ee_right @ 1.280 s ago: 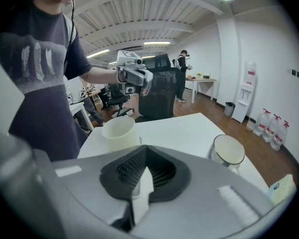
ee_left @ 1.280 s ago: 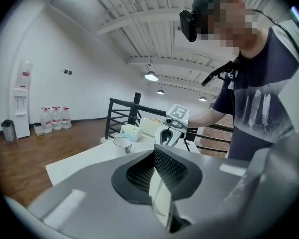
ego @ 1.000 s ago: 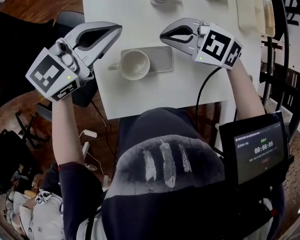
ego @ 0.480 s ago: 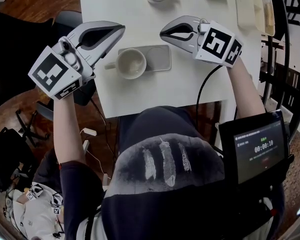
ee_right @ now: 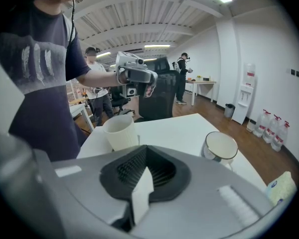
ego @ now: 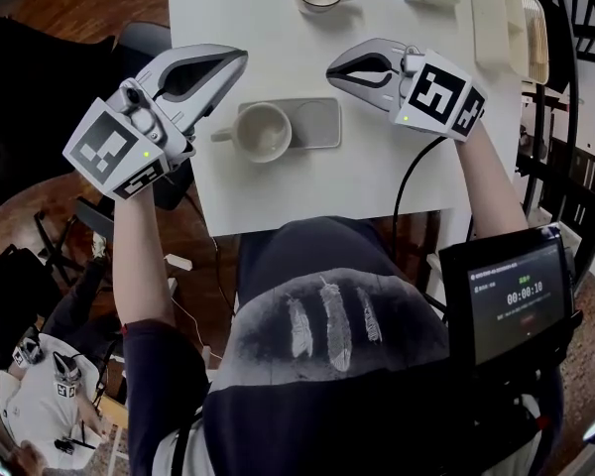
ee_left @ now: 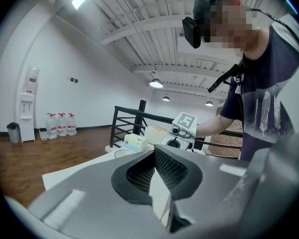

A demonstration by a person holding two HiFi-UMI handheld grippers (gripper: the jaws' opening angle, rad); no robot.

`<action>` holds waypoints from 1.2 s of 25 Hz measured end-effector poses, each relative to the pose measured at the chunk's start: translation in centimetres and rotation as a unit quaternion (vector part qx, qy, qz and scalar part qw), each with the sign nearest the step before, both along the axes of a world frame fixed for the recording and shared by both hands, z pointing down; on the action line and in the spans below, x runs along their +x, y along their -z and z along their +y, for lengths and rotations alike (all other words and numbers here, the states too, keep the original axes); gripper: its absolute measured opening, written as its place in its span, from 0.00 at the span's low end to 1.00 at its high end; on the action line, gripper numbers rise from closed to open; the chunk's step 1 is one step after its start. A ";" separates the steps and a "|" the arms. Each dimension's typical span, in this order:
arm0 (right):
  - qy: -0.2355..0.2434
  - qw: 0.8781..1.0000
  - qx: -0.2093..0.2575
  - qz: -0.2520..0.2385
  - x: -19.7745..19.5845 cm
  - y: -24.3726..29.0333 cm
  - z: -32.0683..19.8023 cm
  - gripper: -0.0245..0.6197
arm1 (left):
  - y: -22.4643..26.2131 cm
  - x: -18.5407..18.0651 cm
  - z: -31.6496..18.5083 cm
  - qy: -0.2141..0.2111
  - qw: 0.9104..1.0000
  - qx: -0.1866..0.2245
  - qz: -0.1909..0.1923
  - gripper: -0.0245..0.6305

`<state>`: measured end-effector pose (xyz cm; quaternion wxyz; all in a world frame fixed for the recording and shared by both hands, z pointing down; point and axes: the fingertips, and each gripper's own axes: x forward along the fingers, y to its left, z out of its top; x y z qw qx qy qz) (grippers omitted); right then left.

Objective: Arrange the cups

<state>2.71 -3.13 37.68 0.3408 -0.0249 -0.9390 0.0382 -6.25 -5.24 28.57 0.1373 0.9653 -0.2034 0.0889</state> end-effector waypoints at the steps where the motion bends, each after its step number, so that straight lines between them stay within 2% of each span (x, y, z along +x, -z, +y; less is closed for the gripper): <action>1: 0.000 1.000 0.001 0.000 0.0 0.0 -0.1 0.05 | 0.0 0.0 -0.1 0.002 1.000 0.001 -0.003 0.06; 9: -0.001 1.000 0.004 0.001 0.3 0.1 -0.2 0.05 | -1.4 0.1 0.0 0.001 0.999 0.003 -0.040 0.06; 15: -0.011 1.000 0.010 0.015 1.0 -0.3 -0.5 0.05 | -1.6 0.0 -0.1 0.009 0.999 -0.003 -0.045 0.06; 20: -0.032 0.998 0.034 0.036 2.8 -0.5 -2.0 0.05 | -1.8 -0.4 -0.1 0.021 0.999 -0.004 -0.049 0.06; 25: -0.053 0.993 0.080 0.069 4.8 -1.0 -5.2 0.26 | -2.2 -0.6 0.7 0.019 0.998 -0.011 -0.057 0.06; 30: -0.064 0.982 0.138 0.115 6.6 -1.5 -10.3 0.31 | -2.2 -0.4 0.5 0.020 0.998 -0.021 -0.062 0.06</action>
